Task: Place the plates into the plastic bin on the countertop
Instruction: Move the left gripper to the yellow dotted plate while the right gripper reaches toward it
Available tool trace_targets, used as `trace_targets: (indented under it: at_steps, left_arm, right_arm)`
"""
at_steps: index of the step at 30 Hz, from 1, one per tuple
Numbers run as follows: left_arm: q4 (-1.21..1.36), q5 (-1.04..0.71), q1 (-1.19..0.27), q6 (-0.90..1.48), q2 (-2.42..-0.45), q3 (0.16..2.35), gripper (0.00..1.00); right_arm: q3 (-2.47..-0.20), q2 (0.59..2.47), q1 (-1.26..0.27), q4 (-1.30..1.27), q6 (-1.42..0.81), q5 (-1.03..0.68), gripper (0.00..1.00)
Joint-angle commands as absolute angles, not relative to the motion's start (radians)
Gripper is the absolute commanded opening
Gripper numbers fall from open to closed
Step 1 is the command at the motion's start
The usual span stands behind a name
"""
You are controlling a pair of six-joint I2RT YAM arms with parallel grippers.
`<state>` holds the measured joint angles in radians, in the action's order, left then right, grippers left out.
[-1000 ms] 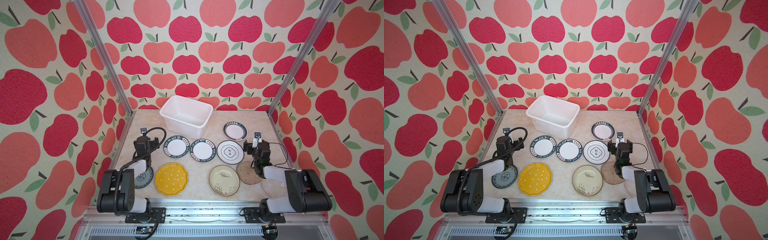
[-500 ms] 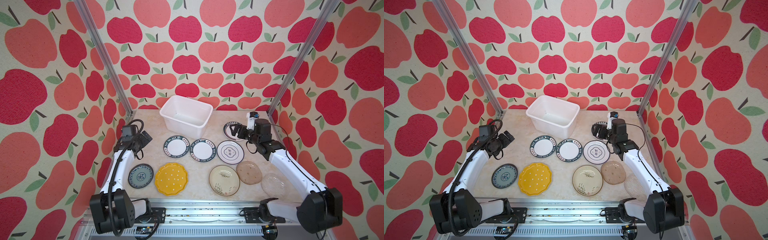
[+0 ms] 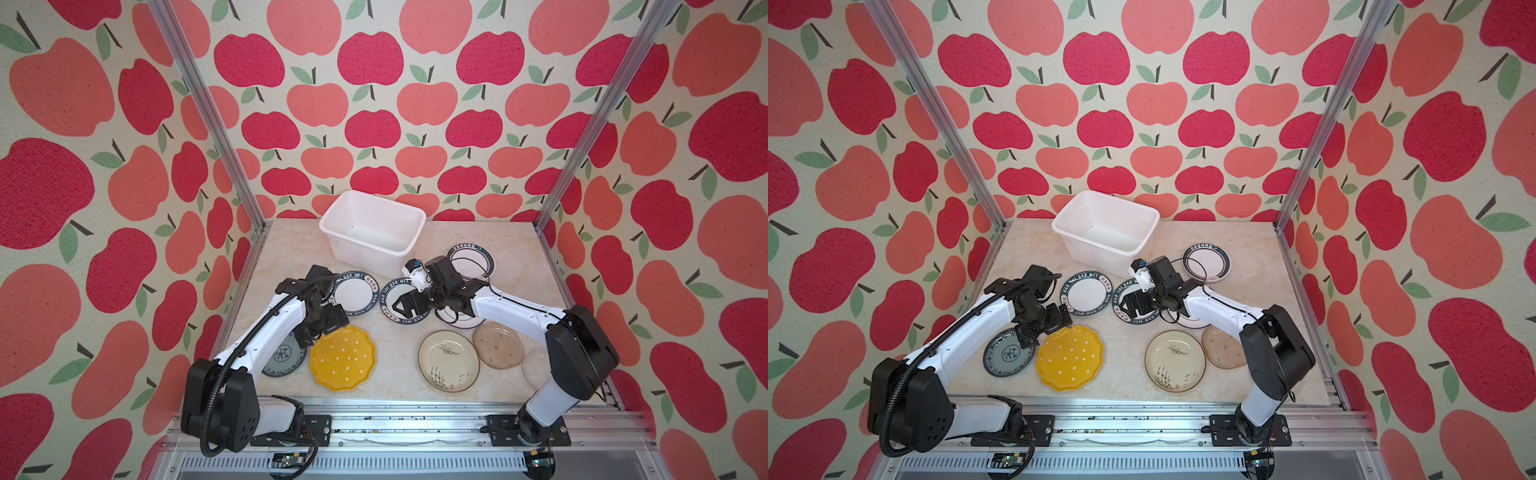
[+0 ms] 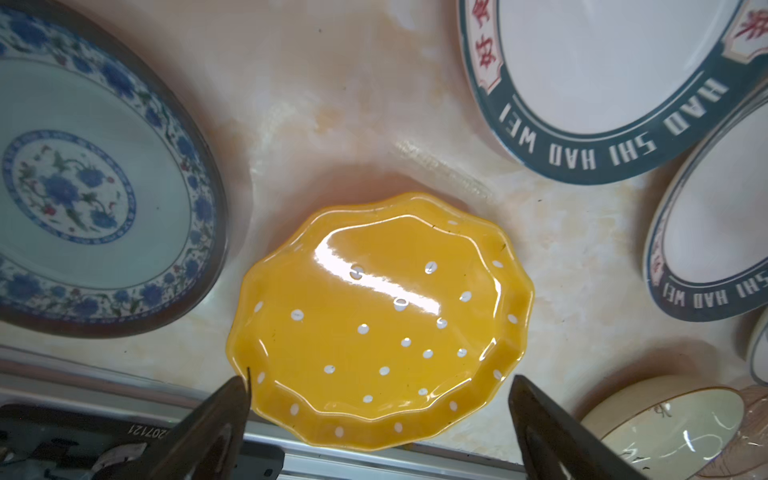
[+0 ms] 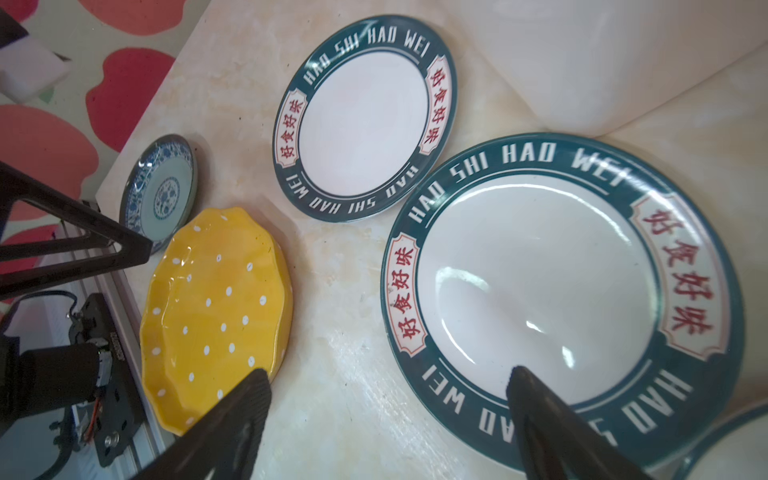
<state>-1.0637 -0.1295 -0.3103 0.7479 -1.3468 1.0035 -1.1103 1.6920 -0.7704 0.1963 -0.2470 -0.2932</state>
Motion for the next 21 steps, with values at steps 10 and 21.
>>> trace_targets:
  at_steps: [10, 21]
  left_arm:
    - [-1.209, -0.211, -0.348, 0.882, -1.286, 0.867, 0.99]
    - [-1.108, -0.276, -0.345, 0.885, -1.232, 0.724, 0.99]
  right_arm:
    - [-1.315, 1.961, -0.952, 0.288, -0.036, -0.403, 0.91]
    - [-1.421, 2.098, -0.974, 0.365, -0.009, -0.487, 0.92]
